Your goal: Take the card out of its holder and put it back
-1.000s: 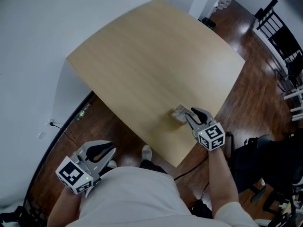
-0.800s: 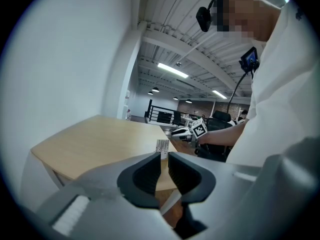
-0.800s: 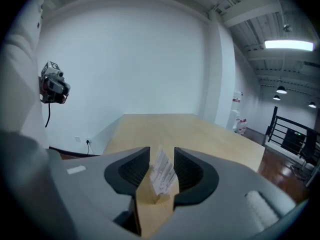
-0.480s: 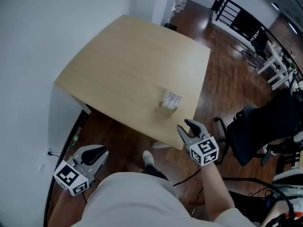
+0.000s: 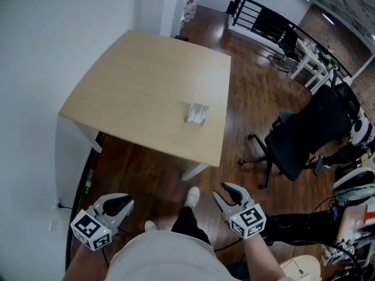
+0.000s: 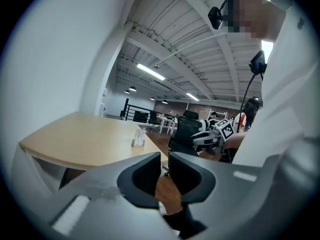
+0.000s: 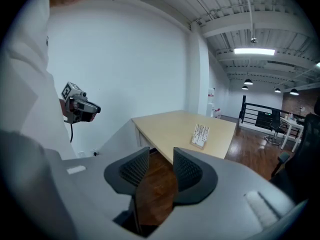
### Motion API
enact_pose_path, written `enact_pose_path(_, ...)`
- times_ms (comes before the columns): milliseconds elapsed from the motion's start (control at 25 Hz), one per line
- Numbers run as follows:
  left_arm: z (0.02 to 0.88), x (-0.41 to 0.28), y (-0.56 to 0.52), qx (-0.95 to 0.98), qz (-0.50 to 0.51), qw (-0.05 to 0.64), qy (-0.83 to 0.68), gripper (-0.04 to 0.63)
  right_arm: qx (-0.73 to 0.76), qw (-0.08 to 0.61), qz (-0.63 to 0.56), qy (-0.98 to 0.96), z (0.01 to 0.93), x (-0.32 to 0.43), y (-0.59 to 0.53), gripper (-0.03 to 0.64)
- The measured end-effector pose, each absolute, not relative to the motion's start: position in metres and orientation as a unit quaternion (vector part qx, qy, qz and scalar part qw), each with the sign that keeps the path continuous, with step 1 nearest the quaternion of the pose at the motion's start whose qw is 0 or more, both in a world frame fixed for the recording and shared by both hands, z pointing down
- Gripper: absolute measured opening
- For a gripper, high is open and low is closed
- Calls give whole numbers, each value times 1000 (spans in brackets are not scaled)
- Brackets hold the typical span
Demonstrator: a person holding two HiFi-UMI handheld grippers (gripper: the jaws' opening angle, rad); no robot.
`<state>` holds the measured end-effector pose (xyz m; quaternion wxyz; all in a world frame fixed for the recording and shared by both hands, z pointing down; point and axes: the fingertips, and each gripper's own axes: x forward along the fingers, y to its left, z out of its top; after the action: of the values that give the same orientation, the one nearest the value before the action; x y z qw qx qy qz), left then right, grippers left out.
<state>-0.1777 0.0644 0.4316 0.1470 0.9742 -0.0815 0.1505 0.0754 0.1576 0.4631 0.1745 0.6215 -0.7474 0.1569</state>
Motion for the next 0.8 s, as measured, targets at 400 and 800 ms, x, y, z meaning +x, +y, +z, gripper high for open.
enact_pose_path(400,439,-176,82,977,146,148,-47,49,663,171,165,-709,446,49,253,150)
enact_pose_path(800,425,-166,93,981,136,134,-30,49,682,157,152,-698,432,52,261,149)
